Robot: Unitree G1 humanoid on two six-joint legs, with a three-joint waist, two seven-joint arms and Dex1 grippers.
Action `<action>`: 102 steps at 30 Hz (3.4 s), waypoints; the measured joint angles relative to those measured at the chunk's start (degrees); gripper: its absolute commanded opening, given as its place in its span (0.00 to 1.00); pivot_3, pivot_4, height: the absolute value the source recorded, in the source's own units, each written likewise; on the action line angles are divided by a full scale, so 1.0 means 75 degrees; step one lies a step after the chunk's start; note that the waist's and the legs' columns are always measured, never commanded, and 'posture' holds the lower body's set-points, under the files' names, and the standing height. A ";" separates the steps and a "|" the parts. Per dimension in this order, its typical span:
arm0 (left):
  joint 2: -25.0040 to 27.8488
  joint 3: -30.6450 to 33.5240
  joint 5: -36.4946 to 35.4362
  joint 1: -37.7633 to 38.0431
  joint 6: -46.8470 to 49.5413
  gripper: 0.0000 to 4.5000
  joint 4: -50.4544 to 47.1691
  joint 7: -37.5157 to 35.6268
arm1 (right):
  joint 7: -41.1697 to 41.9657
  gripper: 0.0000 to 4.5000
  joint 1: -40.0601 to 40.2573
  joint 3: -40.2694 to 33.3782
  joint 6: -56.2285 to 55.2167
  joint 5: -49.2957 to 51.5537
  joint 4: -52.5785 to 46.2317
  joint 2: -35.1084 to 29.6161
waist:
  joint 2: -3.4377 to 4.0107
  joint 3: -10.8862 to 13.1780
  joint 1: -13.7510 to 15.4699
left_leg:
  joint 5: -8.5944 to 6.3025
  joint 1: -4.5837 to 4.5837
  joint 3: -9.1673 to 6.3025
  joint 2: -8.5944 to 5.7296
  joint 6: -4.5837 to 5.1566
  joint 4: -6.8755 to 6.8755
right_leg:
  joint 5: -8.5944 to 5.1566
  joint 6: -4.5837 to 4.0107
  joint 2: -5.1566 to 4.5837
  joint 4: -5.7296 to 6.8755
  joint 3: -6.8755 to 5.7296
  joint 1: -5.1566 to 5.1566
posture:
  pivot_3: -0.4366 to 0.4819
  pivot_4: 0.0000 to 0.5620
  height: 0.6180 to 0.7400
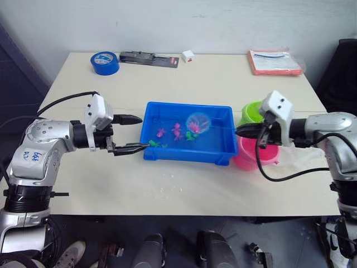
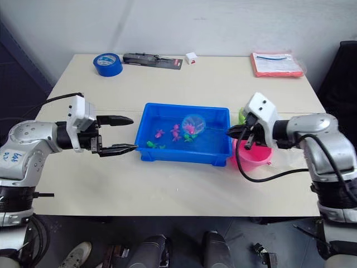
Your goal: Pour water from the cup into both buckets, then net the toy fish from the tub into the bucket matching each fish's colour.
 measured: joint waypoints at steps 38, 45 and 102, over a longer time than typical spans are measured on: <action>-0.1286 -0.0689 0.0793 -0.2024 -0.1503 1.00 0.3274 -0.0936 | -0.2420 0.18 0.7158 -0.4619 -0.3876 -0.2118 -0.3178 0.0359 | -0.0002 -0.0001 0.0154 | 0.0001 0.0012 0.0031 -0.0009 0.0006 0.0003 | 0.0007 0.0013 0.0054 0.0005 0.0009 0.0004 | 0.48 0.27 0.98; -0.1357 -0.0690 0.0904 -0.2030 -0.1522 1.00 0.3441 -0.0985 | -0.3278 0.18 0.7782 -0.4499 -0.5936 -0.3692 -0.2868 0.0768 | -0.0002 -0.0001 0.0155 | 0.0001 0.0016 0.0038 -0.0005 0.0006 0.0003 | 0.0007 0.0014 0.0060 0.0006 0.0013 0.0003 | 0.48 0.27 0.98; -0.1285 -0.0683 0.0868 -0.1549 -0.0990 1.00 0.2322 -0.1088 | -1.1185 0.18 0.8907 -0.3055 -0.8643 -1.2262 -0.1417 0.1822 | -0.0001 -0.0002 0.0105 | 0.0001 0.0035 0.0073 0.0008 0.0005 -0.0013 | 0.0006 0.0013 0.0085 0.0006 0.0061 0.0001 | 0.48 0.27 0.98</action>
